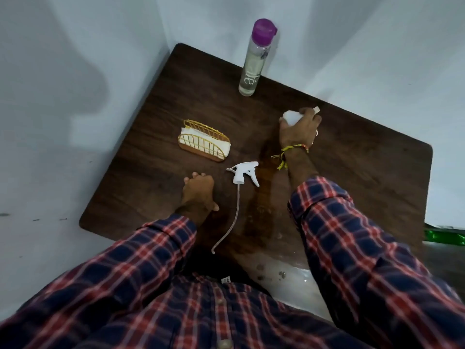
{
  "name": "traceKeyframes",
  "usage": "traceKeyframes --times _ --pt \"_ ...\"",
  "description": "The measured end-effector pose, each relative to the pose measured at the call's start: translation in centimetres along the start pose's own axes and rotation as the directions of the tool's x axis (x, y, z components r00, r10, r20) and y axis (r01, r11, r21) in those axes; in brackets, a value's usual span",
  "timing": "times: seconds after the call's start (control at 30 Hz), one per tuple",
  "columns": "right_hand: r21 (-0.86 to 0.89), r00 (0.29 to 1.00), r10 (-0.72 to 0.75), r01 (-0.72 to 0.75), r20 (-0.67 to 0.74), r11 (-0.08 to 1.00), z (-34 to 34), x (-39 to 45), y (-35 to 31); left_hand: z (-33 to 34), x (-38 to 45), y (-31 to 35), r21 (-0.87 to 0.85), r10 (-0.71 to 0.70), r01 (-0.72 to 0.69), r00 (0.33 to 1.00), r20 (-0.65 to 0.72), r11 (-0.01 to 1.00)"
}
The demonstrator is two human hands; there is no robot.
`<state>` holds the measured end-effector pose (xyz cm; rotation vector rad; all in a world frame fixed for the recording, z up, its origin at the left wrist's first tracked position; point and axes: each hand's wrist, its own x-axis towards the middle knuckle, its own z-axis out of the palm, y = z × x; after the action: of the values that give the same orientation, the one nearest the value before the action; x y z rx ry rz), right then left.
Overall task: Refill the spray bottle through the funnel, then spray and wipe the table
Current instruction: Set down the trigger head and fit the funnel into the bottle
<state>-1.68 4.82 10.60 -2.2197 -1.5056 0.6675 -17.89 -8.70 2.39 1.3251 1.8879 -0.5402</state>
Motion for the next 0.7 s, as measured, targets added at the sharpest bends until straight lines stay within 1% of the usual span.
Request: traceKeyframes --times 0.07,0.1,0.2,0.27,0.3,0.33,0.4,0.47,0.53,0.57,0.6,0.63,0.7 --pt "0.086 1.0 0.006 -0.005 -0.015 0.996 -0.2 -0.6 0.5 -0.2 -0.2 0.1 -0.019 -0.003 0.003 1.0 -0.007 1.0" --pt "0.14 0.999 -0.012 0.018 -0.041 0.99 -0.3 -1.2 0.9 -0.2 -0.5 0.1 -0.029 -0.005 0.004 1.0 -0.01 1.0" --pt "0.203 0.992 -0.11 0.119 -0.057 0.972 -2.1 -4.0 2.1 0.3 -1.6 -0.1 -0.08 -0.033 0.03 0.999 -0.033 0.996" --pt "0.252 0.986 -0.16 0.164 -0.037 0.954 -3.9 -5.8 3.3 1.1 -2.5 -0.3 -0.143 -0.033 0.018 0.994 -0.105 0.99" --pt "0.264 0.986 -0.162 0.164 -0.03 0.95 -4.8 -6.4 4.0 1.6 -3.0 -0.3 -0.181 -0.026 -0.008 0.982 -0.185 0.984" --pt "0.271 0.988 -0.152 0.151 -0.019 0.951 -5.9 -6.9 4.7 2.0 -3.6 -0.1 -0.23 -0.023 -0.046 0.957 -0.289 0.972" --pt "0.293 0.993 -0.121 0.113 0.009 0.95 -8.0 -7.6 6.1 2.3 -4.8 0.7 -0.316 -0.011 -0.159 0.88 -0.475 0.935" --pt "0.343 0.997 -0.078 0.069 0.011 0.937 -10.7 -8.0 7.5 2.4 -5.9 2.5 -0.328 0.054 -0.303 0.802 -0.595 0.895" --pt "0.423 1.0 -0.018 0.022 -0.012 0.906 -13.9 -7.8 9.2 2.3 -6.7 5.3 -0.327 0.152 -0.474 0.725 -0.672 0.817" --pt "0.436 0.999 -0.002 0.019 -0.039 0.9 -15.0 -7.7 10.1 2.3 -7.0 6.4 -0.335 0.194 -0.542 0.701 -0.686 0.771" --pt "0.454 0.994 0.037 0.014 -0.104 0.891 -18.1 -7.6 12.4 2.6 -8.2 9.6 -0.306 0.275 -0.612 0.672 -0.688 0.729" --pt "0.464 0.987 0.06 0.015 -0.148 0.886 -20.7 -7.5 14.6 2.7 -9.1 12.4 -0.269 0.358 -0.655 0.657 -0.663 0.706" --pt "0.461 0.989 0.076 -0.01 -0.125 0.887 -21.5 -6.9 16.0 2.4 -8.9 13.9 -0.289 0.449 -0.673 0.695 -0.562 0.68"
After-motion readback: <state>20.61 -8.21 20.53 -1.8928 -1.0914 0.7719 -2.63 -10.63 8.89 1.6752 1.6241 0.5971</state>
